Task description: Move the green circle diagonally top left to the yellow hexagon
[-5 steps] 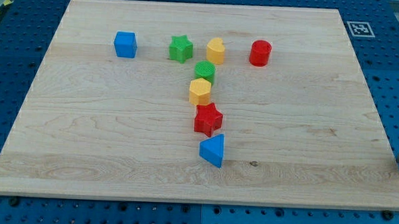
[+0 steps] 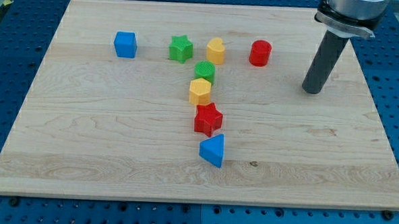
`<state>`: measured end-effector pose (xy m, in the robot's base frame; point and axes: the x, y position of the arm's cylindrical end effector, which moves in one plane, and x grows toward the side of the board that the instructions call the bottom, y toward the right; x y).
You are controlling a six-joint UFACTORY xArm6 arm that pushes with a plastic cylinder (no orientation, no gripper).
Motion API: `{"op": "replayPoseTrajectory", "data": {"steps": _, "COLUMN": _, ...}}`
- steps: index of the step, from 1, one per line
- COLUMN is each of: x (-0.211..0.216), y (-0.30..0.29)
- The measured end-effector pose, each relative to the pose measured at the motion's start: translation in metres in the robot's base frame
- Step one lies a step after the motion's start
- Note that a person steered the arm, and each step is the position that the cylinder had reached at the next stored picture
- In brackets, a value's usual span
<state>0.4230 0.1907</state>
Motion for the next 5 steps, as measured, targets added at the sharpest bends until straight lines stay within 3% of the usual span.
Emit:
{"op": "replayPoseTrajectory", "data": {"steps": 1, "x": 0.000, "y": -0.023}}
{"op": "replayPoseTrajectory", "data": {"steps": 3, "x": -0.026, "y": -0.121}}
{"op": "replayPoseTrajectory", "data": {"steps": 5, "x": -0.023, "y": -0.159}}
